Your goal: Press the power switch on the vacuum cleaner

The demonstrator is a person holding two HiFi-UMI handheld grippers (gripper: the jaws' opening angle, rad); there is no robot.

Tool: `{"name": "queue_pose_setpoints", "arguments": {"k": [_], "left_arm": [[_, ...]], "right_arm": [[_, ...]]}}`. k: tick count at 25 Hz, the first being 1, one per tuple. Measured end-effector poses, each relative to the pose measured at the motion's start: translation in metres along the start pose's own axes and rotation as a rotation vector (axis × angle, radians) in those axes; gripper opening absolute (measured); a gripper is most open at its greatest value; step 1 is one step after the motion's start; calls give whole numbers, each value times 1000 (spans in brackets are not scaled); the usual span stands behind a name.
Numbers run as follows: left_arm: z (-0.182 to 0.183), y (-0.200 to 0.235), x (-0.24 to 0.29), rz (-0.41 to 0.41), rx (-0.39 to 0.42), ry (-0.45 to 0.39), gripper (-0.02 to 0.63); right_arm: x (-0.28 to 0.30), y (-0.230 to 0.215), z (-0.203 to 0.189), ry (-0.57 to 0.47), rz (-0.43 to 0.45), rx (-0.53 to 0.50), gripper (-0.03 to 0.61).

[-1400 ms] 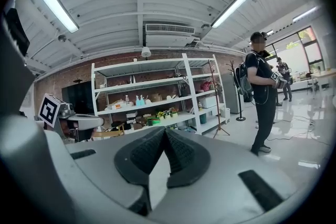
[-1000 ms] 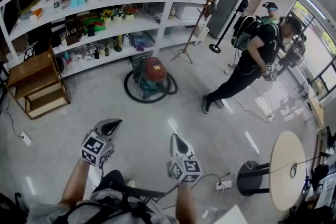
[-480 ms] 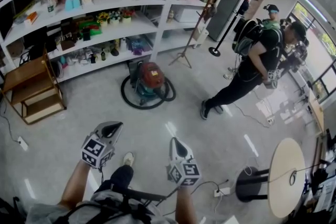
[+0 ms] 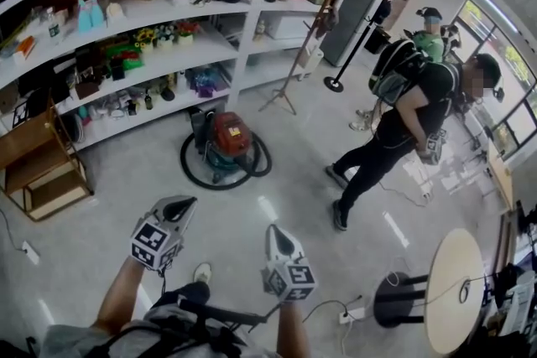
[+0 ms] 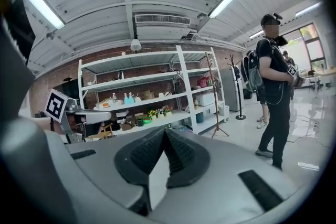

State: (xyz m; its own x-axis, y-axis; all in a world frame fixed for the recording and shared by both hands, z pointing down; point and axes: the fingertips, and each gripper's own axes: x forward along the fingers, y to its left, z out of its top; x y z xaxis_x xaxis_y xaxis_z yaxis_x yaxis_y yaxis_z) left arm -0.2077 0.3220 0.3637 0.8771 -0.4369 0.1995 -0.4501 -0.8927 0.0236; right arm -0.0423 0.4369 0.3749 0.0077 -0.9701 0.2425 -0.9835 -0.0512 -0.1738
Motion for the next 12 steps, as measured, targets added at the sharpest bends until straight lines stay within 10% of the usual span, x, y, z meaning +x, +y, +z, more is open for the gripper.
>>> {"name": "queue_pose_setpoints", "arguments": {"k": [12], "left_arm": [[18,77,69,1,-15,-11,9]], "right_arm": [[94,-19,29,5,5,-6,9]]}}
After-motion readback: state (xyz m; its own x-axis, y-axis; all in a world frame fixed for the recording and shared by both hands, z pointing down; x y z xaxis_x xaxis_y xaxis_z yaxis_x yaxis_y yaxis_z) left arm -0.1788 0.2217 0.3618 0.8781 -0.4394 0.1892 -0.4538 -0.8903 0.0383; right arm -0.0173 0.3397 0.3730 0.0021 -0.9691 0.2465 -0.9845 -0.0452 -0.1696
